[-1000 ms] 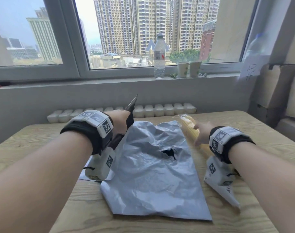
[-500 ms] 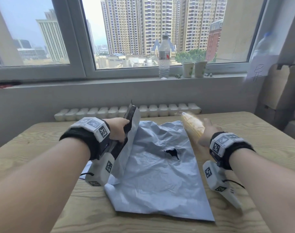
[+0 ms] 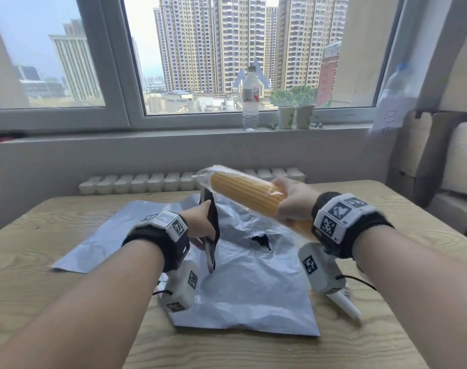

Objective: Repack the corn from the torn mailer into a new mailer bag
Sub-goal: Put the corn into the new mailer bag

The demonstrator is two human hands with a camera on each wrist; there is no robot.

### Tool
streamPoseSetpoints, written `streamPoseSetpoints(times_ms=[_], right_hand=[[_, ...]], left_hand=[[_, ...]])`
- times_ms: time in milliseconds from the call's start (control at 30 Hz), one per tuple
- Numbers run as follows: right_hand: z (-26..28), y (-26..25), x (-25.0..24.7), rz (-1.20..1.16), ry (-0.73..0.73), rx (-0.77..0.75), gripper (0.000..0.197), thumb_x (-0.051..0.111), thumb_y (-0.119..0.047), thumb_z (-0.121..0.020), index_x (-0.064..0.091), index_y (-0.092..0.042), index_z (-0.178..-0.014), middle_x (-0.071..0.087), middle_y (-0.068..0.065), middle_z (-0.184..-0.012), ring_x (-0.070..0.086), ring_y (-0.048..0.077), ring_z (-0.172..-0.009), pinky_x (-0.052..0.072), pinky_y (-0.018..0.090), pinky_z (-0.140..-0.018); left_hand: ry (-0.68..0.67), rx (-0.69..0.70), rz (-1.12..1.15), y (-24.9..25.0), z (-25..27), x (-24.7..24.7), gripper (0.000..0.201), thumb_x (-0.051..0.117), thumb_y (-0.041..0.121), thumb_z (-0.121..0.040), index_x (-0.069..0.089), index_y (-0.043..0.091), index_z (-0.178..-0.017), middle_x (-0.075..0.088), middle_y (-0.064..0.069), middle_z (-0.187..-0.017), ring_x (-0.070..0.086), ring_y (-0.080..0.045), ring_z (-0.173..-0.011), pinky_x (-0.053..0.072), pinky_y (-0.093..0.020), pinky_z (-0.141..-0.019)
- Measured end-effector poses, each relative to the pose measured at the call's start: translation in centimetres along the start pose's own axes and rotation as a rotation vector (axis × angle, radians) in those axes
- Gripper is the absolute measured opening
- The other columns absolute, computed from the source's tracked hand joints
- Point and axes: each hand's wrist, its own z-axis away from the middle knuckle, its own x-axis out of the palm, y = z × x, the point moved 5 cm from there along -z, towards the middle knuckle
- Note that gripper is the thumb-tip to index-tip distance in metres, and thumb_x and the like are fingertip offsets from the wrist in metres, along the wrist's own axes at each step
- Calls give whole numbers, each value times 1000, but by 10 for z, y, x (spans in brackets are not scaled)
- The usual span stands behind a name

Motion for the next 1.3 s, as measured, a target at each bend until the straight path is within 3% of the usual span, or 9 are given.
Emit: streamPoseSetpoints(times_ms=[67,167,267,467,567,800,1067,1200,1300], right_hand=[[7,7,10,16,-48,11,77,62,-3,-64,39,-35,-130,55,-1,-93,60,19,-83,58,34,-67],[15,15,18,52,-72,9,78,60,-3,-69,34,-35,-136,54,-2,-91,58,16,-80,53,29,-59],[22,19,21,123,-88,-6,75,58,-3,-71,35,-34,-136,54,-2,-90,57,14,-78,54,28,-61],[27,18,21,260,-67,-54,69,53,-3,-71,42,-31,-133,50,-9,-87,49,8,-74,43,23,-55],[28,13,22,355,-35,-88,62,49,-7,-74,42,-32,-130,59,-3,-109,56,16,-89,50,27,-68],[23,18,24,537,-78,-39,53,56,-14,-69,50,-28,-120,58,-4,-96,56,17,-86,48,30,-68],[15,32,33,355,-144,65,74,62,-7,-66,40,-25,-135,53,-5,-89,55,13,-79,46,25,-55],[16,36,37,333,-162,93,76,67,-8,-67,38,-24,-136,54,-2,-95,55,15,-83,46,25,-54],[16,37,39,318,-160,99,76,68,-7,-66,39,-23,-135,53,-2,-95,54,16,-85,43,24,-53]], left_hand=[[-19,18,41,2,1,4,51,50,-4,-87,38,16,-132,57,-13,-109,66,-28,-93,61,-37,-70],[88,37,-12,0,-3,6,55,56,0,-84,44,10,-137,57,-13,-126,60,-28,-109,53,-28,-73],[110,28,38,-7,-5,13,62,71,8,-77,43,13,-132,59,-9,-120,61,-24,-103,55,-29,-72],[100,-7,151,-17,-8,14,48,71,0,-75,45,13,-114,55,-4,-90,61,-15,-69,53,-22,-44],[114,-25,129,-18,-7,11,37,69,0,-75,48,10,-104,57,-7,-86,63,-20,-68,57,-27,-50],[419,9,-195,-29,0,-24,26,55,15,-79,58,26,-101,65,0,-112,60,-22,-102,50,-29,-84],[428,144,-177,-10,13,-78,56,39,-1,-85,60,26,-130,53,-5,-140,51,-27,-125,42,-29,-101],[637,269,-31,-9,26,-107,49,51,2,-85,62,22,-128,64,-4,-127,59,-24,-117,45,-31,-103],[1016,363,223,-13,55,-147,46,57,4,-85,62,19,-128,68,-5,-122,64,-20,-109,46,-24,-96]])
